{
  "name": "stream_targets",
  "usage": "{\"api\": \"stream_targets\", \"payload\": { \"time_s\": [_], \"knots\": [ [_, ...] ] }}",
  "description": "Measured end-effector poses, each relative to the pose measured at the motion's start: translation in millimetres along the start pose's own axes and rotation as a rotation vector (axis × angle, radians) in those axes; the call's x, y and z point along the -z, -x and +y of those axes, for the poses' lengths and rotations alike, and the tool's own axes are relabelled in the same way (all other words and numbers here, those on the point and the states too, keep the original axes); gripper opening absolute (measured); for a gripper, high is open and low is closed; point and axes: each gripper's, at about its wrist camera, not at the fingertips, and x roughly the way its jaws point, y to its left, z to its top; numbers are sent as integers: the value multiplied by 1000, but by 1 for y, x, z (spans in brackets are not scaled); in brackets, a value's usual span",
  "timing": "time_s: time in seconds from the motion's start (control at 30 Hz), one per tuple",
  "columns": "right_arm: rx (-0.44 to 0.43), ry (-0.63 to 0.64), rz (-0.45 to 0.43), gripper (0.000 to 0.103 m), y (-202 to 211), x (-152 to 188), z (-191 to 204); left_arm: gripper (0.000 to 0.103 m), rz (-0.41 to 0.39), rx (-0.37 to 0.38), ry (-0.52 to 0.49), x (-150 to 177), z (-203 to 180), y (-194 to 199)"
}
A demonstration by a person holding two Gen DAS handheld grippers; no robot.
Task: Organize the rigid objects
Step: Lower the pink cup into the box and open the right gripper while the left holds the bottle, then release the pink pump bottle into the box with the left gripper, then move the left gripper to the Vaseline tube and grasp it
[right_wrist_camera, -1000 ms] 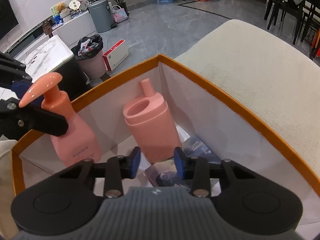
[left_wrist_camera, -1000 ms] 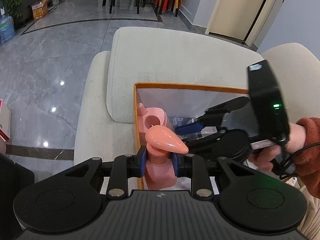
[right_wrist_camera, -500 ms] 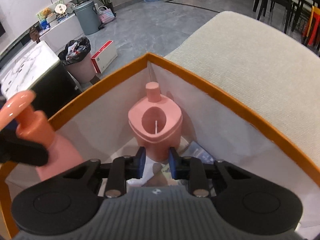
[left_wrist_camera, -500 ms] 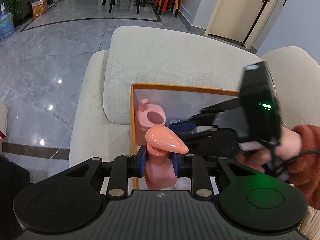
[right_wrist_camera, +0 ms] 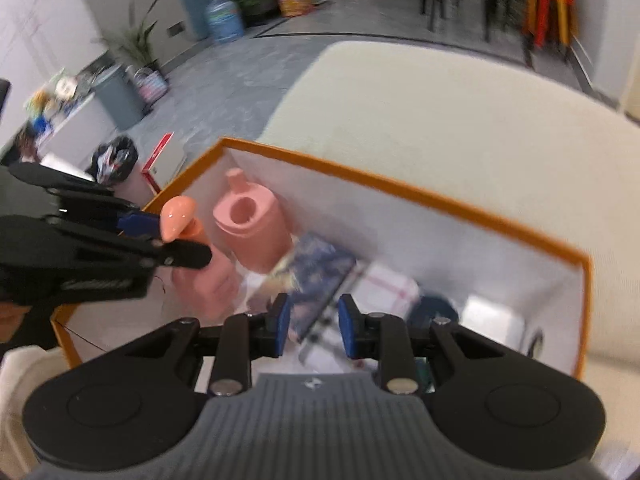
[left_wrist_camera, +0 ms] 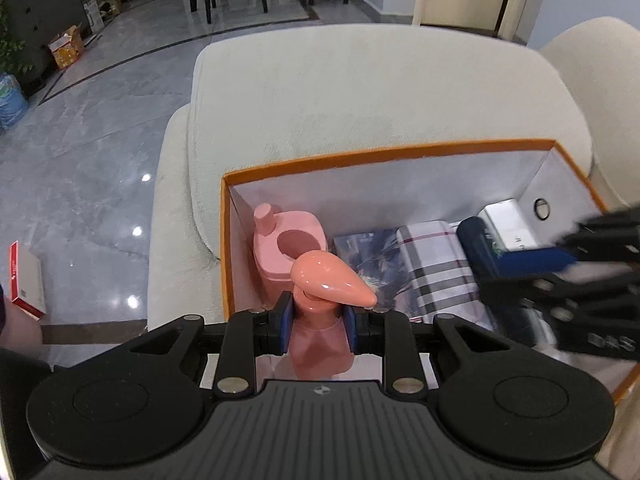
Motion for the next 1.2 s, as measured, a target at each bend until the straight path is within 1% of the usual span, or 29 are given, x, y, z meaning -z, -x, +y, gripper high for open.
{"api": "stream_targets", "payload": {
  "time_s": [0.2, 0.33, 0.4, 0.43, 0.5, 0.57, 0.6, 0.63, 0.67, 0.77, 0.87, 1.0, 1.1, 1.2],
  "knots": [
    [31, -100, -12, 27, 21, 35, -9, 29, -7, -37, -27, 3, -5, -8],
    [41, -145, -25, 31, 35, 50, -16, 29, -18, -90, -81, 2, -12, -10],
    [39, -166, -31, 31, 42, 56, -21, 31, -9, -115, -99, 3, -15, -12],
    [36, -170, -35, 30, 45, 58, -23, 31, -12, -122, -103, 3, -16, -12],
    [26, -172, -46, 30, 52, 61, -24, 34, -12, -132, -95, 2, -16, -12],
    [25, -170, -60, 31, 59, 64, -23, 43, -12, -130, -81, 2, -16, -10],
    [22, -169, -65, 32, 62, 64, -23, 43, -9, -119, -74, 2, -16, -8],
    [20, -169, -71, 33, 65, 65, -22, 46, -17, -110, -73, 2, -17, -4],
    [19, -169, -77, 33, 68, 66, -22, 52, -25, -107, -79, 3, -18, -1],
    [16, -167, -98, 34, 78, 70, -22, 58, -72, -112, -90, 6, -23, 14],
    [18, -174, -129, 35, 89, 74, -23, 62, -142, -91, -93, 10, -30, 33],
    [24, -186, -191, 38, 112, 80, -25, 63, -238, -57, -92, 13, -44, 59],
    [56, -196, -236, 39, 131, 84, -30, 63, -309, 13, -96, 12, -61, 82],
    [97, -216, -267, 39, 152, 92, -40, 63, -366, 108, -109, 12, -87, 102]
  ]
}}
